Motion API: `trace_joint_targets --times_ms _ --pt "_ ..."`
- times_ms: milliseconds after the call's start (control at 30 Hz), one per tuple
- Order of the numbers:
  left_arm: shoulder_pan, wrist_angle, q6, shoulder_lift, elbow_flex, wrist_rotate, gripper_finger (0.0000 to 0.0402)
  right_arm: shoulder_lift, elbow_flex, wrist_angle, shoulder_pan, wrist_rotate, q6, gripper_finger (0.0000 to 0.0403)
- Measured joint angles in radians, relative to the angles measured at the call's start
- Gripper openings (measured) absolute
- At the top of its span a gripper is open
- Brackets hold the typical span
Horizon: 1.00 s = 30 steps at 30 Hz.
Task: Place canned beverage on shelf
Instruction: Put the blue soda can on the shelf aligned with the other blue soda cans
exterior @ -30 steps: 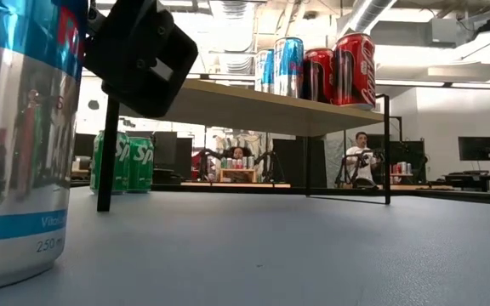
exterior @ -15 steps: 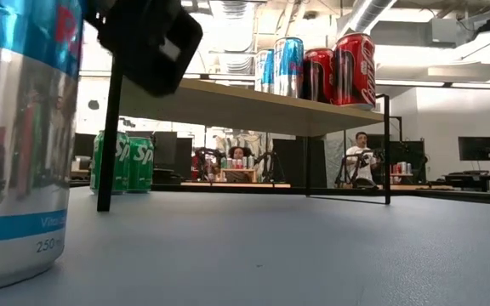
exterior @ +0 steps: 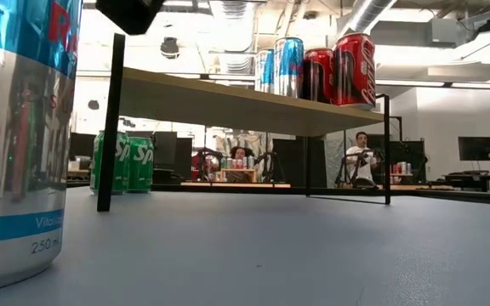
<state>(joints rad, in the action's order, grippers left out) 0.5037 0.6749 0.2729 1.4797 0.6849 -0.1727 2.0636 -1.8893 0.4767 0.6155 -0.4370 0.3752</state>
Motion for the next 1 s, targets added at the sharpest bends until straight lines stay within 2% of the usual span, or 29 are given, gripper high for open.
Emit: trace_joint_targets --times_ms 167,300,367,533,733,1000 --pt "0.0 -0.251 0.039 -0.241 0.0 0.093 0.0303 0.0 0.0 -0.031 -0.02 0.024 -0.007 0.0308" --pt "0.007 -0.377 0.057 -0.441 0.0 0.185 0.0303 0.02 -0.001 -0.121 -0.068 0.18 -0.008 0.0308" --pt "0.029 -0.4 0.037 -0.525 0.0 0.223 0.0303 0.028 0.0 -0.139 -0.09 0.256 -0.01 0.0308" --pt "0.101 -0.422 -0.055 -0.679 0.0 0.293 0.0303 0.052 0.0 -0.146 -0.116 0.332 -0.019 0.0308" --pt "0.161 -0.439 -0.138 -0.743 0.0 0.384 0.0303 0.075 0.0 -0.155 -0.132 0.42 -0.036 0.0308" --pt "0.17 -0.453 -0.135 -0.708 0.0 0.422 0.0303 0.085 0.0 -0.169 -0.157 0.489 -0.031 0.0308"
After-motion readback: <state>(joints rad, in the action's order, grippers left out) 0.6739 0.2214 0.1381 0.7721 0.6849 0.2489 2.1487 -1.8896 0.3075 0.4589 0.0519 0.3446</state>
